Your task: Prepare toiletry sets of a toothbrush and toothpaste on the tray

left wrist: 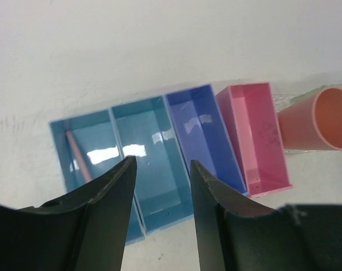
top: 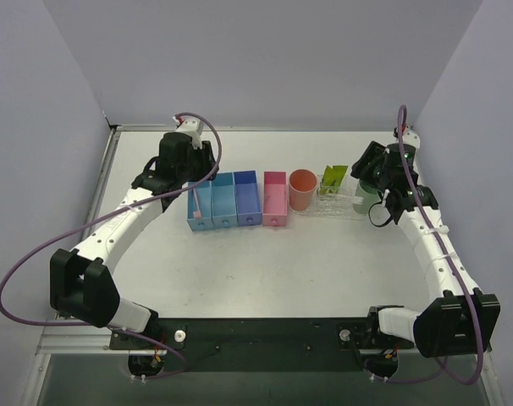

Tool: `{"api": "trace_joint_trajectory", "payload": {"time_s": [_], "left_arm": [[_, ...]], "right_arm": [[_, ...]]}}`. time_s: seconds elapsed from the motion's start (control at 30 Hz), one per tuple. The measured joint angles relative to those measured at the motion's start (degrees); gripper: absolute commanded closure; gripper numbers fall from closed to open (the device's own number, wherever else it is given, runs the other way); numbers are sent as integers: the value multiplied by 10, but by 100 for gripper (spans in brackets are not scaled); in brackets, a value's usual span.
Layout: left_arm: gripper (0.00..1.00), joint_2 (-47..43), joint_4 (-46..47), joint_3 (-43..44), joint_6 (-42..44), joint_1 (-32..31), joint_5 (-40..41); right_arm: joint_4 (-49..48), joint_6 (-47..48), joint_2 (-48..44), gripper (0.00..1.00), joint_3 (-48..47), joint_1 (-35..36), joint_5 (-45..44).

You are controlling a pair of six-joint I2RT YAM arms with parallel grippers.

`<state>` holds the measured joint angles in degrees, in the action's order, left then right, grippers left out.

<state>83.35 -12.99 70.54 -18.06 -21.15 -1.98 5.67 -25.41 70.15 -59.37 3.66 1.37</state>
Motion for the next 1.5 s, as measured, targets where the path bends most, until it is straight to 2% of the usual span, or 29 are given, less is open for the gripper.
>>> {"api": "trace_joint_trajectory", "payload": {"time_s": [0.2, 0.37, 0.8, 1.5], "left_arm": [[50, -38, -90, -24, -52, -13, 103], [54, -50, -151, -36, -100, -13, 133], [54, 7, -242, -43, -135, -10, 106], [54, 69, -249, -43, -130, 18, 75]], "right_arm": [[25, 22, -6, 46, -46, 0, 2], [40, 36, -6, 46, -69, 0, 20], [53, 35, -5, 47, -79, 0, 60], [53, 23, -5, 47, -76, 0, 81]]}}
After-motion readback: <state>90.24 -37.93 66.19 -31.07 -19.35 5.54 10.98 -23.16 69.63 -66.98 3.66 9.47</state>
